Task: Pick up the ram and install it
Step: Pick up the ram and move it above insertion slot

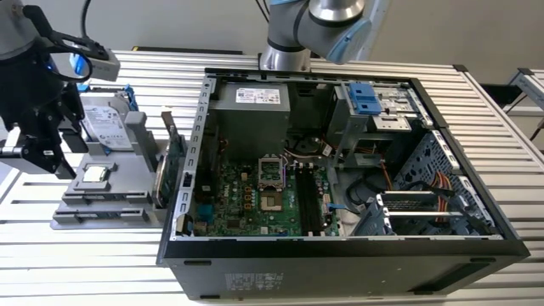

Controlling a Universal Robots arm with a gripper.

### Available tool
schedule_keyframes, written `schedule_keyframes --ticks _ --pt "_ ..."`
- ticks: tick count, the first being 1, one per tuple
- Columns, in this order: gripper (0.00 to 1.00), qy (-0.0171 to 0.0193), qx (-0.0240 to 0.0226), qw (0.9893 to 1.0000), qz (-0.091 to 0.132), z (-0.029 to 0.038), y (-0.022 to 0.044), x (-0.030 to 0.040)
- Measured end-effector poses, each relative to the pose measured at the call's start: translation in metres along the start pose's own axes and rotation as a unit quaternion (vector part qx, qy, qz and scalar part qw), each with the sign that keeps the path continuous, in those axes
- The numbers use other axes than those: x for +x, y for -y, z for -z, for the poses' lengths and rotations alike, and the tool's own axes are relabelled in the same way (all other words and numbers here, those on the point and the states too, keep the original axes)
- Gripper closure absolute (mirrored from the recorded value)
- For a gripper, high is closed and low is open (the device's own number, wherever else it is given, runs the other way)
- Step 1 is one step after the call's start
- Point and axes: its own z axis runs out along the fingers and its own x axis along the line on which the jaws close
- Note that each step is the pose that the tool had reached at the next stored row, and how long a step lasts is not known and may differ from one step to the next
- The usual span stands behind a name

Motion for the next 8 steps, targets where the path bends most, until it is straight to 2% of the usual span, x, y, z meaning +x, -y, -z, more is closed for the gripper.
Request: schedule_keyframes --ticks 8 --pt "0.00 0.0001 0.0001 1.0000 0.000 -0.0086 0.0002 0.0043"
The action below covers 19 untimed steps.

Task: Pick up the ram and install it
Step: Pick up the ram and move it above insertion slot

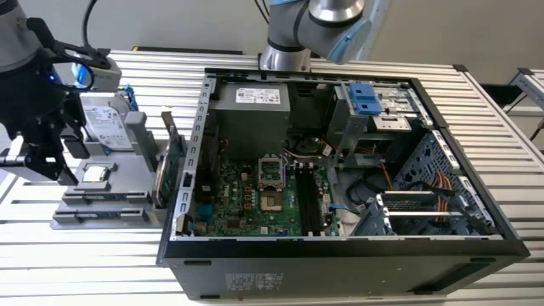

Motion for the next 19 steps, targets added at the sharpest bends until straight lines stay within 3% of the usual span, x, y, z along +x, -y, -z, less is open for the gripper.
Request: schedule_keyframes --ticks 19 --pt "0.00 0.0000 -0.0001 1.0000 0.000 -0.0251 0.0006 0.0011"
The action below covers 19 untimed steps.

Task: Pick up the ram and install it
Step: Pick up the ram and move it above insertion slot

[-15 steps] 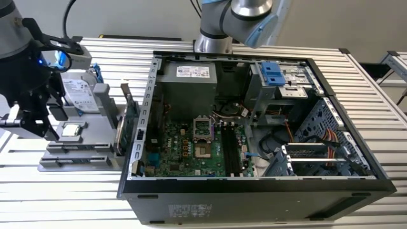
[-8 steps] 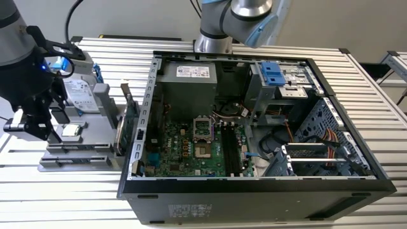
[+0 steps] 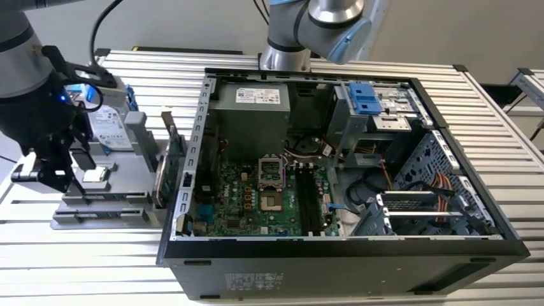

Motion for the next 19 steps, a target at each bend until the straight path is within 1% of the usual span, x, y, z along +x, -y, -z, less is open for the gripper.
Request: schedule_keyframes --ticks 7,19 --pt "0.00 0.0000 0.0000 1.0000 0.000 -0.0085 0.0003 0.0005" --pt "0.00 0.0000 0.0000 1.0000 -0.001 -0.0214 0.0004 0.0067"
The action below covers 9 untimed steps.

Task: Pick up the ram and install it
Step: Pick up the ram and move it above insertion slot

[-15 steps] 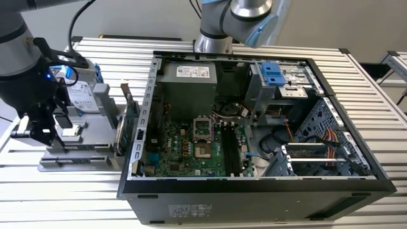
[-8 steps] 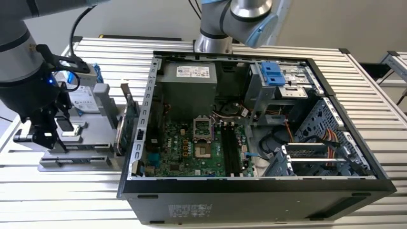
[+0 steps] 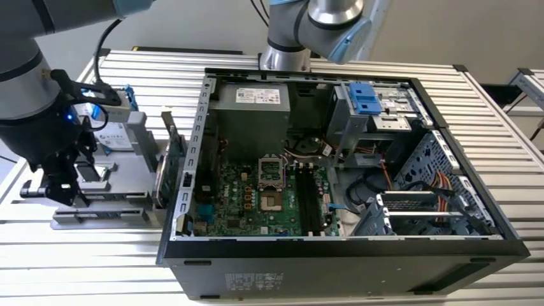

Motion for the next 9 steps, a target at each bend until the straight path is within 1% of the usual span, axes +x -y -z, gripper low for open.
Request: schedule_keyframes --ticks 5,9 --pt "0.00 0.0000 -0.0001 1.0000 -0.001 -0.0048 0.0000 0.0023" --pt "0.00 0.0000 0.0000 1.0000 -0.001 -0.0086 0.0001 0.0026"
